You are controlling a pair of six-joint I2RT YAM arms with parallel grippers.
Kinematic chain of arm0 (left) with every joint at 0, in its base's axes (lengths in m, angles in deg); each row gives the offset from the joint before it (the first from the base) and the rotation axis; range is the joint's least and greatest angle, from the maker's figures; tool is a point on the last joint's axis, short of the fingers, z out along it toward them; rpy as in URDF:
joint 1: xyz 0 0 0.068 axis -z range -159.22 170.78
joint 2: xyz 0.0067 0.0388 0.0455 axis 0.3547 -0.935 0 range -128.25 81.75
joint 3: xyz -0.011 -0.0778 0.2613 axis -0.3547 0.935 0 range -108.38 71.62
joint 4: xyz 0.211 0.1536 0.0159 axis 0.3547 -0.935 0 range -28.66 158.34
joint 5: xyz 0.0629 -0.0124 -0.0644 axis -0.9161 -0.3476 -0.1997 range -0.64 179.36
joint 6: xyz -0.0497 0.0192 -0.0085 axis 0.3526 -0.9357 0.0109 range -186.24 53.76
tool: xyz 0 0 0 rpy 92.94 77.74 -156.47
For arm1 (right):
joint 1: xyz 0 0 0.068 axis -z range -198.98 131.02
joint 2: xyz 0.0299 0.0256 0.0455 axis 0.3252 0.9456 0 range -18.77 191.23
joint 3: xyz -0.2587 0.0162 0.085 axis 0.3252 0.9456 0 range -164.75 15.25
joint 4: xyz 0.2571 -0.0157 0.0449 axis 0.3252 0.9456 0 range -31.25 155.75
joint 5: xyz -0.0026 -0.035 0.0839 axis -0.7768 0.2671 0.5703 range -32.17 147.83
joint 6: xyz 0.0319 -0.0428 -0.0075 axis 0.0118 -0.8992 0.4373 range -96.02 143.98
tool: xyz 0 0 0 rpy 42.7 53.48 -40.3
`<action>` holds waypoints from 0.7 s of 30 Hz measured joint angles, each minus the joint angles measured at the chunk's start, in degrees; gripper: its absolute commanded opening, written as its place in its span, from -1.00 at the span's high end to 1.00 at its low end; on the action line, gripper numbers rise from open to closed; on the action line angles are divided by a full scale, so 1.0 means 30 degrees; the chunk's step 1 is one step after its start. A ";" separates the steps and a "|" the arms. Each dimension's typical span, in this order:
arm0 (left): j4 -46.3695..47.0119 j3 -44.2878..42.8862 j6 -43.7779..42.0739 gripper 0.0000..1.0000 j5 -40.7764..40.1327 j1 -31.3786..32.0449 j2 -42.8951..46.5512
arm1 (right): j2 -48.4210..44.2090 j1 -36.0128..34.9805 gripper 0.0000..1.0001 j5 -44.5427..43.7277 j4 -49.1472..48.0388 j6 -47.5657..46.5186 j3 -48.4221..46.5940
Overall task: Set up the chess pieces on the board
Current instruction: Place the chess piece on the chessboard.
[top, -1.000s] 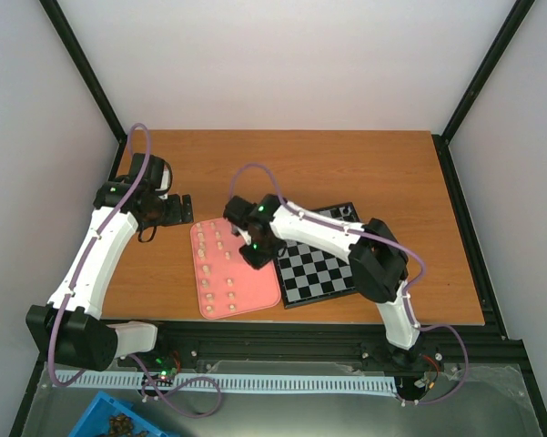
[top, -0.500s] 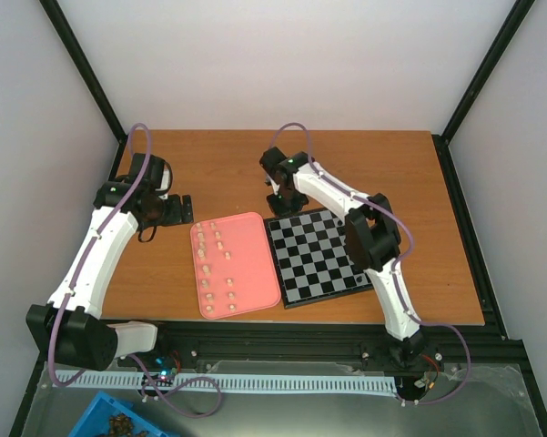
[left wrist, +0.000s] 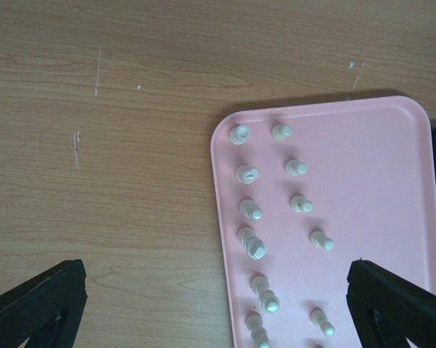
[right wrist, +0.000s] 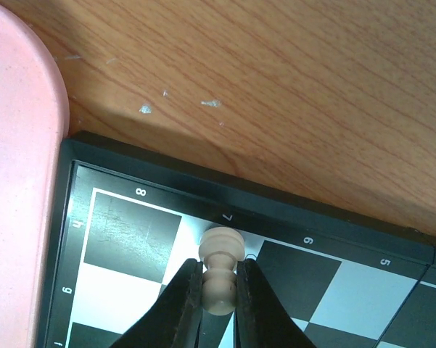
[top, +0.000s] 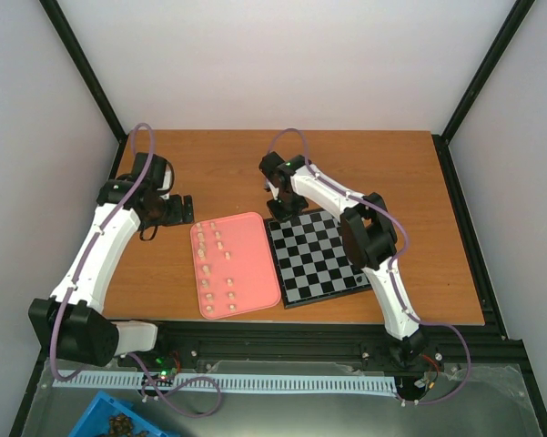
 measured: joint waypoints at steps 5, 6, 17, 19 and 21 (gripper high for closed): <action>0.0000 0.0000 -0.0007 -0.99 0.0000 0.0000 -0.0182 | 0.0007 0.0000 0.93 0.0007 0.0015 -0.0138 0.0051; 0.0000 0.0000 -0.0007 -0.99 0.0000 0.0000 -0.0197 | 0.0007 0.0000 0.93 0.0022 0.0022 -0.0138 0.0102; 0.0000 0.0000 -0.0015 -0.99 -0.0007 0.0000 -0.0248 | -0.0051 0.0007 0.89 0.0211 -0.0211 -0.0197 0.0357; 0.0000 0.0000 -0.0022 -0.99 0.0000 0.0000 -0.0248 | -0.0058 0.0007 0.90 0.0240 -0.0219 -0.0189 0.0364; 0.0000 0.0000 -0.0022 -1.00 -0.0007 0.0000 -0.0248 | -0.0117 0.0007 0.89 0.0291 -0.0255 -0.0189 0.0459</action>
